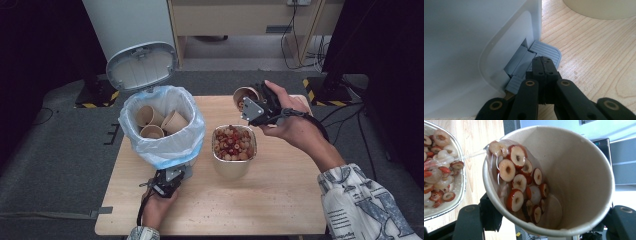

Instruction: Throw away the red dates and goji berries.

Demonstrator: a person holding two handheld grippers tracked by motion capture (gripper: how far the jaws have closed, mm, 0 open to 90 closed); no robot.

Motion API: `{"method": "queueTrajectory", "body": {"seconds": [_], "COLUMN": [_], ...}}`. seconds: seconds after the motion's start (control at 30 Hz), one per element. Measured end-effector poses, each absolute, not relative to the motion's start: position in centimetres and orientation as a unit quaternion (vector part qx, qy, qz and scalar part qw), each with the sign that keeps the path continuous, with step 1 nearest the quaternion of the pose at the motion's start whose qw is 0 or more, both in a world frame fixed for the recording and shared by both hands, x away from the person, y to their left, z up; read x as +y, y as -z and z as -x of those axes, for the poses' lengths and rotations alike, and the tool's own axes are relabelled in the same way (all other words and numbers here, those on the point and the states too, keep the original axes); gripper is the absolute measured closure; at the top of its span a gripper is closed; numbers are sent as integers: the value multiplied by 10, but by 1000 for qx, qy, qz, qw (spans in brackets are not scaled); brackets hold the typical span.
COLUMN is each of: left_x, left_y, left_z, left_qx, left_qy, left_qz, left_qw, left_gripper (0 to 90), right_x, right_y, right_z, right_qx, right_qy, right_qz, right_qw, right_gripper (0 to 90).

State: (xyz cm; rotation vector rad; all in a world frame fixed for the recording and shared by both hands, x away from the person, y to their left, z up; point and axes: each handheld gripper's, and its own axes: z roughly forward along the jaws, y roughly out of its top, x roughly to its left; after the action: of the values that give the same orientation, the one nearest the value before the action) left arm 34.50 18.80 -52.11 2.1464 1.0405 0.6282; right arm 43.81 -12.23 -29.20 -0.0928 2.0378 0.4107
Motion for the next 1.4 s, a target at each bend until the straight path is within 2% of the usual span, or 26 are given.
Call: {"method": "queueTrajectory", "body": {"seconds": [0.63, 0.97, 1.4], "left_x": [188, 188, 188], "left_y": [521, 521, 521], "left_z": [-345, -345, -345], "left_qx": [398, 400, 399], "left_qy": [-241, -240, -240], "left_qz": [-821, -820, -820], "left_qw": [330, 332, 332], "left_gripper": [899, 899, 899], "right_x": [-121, -114, -115], "right_y": [290, 290, 293], "right_z": [-436, -431, -433], "right_qx": [844, 829, 834], "right_qy": [-176, -104, -114], "right_qz": [42, 100, 92], "right_qw": [504, 540, 533], "right_gripper": [308, 309, 308]}}
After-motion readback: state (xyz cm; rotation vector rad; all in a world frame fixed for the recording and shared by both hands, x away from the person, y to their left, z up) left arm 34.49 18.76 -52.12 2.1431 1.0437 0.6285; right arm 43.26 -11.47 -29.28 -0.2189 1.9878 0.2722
